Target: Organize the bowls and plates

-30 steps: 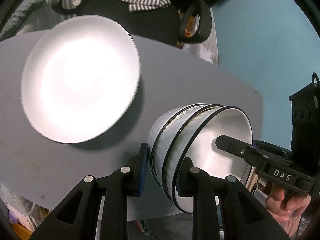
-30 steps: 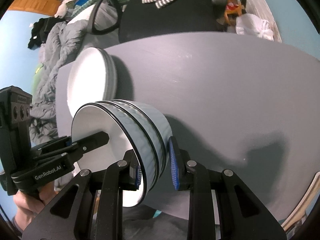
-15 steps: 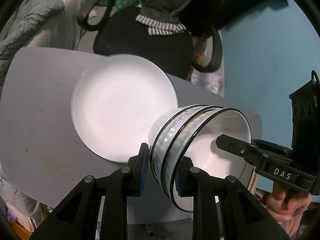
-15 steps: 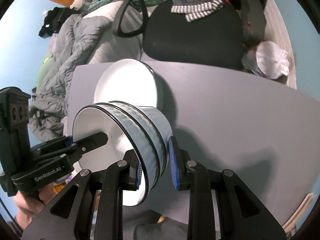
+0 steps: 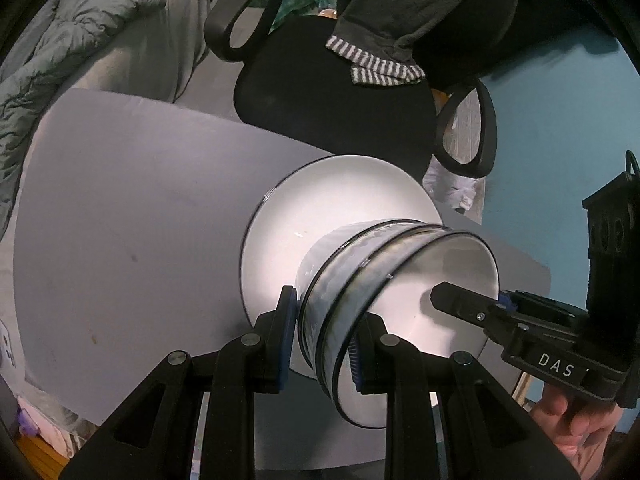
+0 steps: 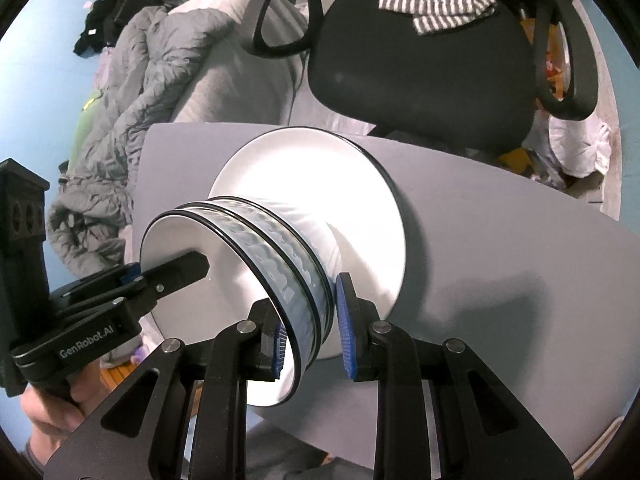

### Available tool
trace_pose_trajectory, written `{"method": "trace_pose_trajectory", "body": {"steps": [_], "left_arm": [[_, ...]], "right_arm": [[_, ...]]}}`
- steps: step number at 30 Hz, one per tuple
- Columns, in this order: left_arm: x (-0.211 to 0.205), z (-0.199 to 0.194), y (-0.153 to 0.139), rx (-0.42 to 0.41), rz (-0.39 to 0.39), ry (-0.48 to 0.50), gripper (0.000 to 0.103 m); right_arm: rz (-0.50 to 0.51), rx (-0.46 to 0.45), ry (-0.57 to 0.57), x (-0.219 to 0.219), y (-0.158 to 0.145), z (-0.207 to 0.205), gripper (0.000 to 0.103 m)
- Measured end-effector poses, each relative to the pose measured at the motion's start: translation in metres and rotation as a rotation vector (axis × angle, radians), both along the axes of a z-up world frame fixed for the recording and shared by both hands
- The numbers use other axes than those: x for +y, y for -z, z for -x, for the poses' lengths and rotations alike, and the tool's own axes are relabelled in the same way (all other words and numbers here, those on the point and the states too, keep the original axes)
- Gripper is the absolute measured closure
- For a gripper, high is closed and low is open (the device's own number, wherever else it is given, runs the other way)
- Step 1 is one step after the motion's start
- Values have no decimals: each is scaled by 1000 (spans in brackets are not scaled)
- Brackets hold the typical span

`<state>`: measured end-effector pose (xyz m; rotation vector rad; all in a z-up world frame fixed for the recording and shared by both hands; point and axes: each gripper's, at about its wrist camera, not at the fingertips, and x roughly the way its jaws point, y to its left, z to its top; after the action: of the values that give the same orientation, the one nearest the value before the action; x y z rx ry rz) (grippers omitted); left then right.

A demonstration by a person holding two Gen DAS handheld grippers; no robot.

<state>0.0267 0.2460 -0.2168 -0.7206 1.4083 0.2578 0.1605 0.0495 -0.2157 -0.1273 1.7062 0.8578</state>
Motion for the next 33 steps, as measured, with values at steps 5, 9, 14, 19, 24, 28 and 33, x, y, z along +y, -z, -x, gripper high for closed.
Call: {"method": "trace_pose_trajectory", "body": {"steps": [5, 9, 14, 19, 24, 28, 33], "left_arm": [[4, 3, -4, -3, 7, 17, 81], [5, 2, -1, 2, 6, 29, 81], [5, 2, -1, -8, 21, 32, 80], [7, 2, -1, -20, 17, 42, 77], [6, 6, -15, -25, -66, 32, 60], [2, 10, -41, -60, -129, 25, 47], [-14, 20, -88, -139, -276, 55, 42]], "right_arm": [[20, 0, 5, 5, 3, -4, 80], [28, -3, 8, 7, 2, -2, 80], [34, -6, 24, 7, 2, -2, 81], [33, -14, 27, 7, 2, -1, 81], [88, -158, 4, 7, -13, 4, 63], [114, -247, -6, 3, -33, 7, 54], [119, -410, 10, -5, -77, 11, 47]]}}
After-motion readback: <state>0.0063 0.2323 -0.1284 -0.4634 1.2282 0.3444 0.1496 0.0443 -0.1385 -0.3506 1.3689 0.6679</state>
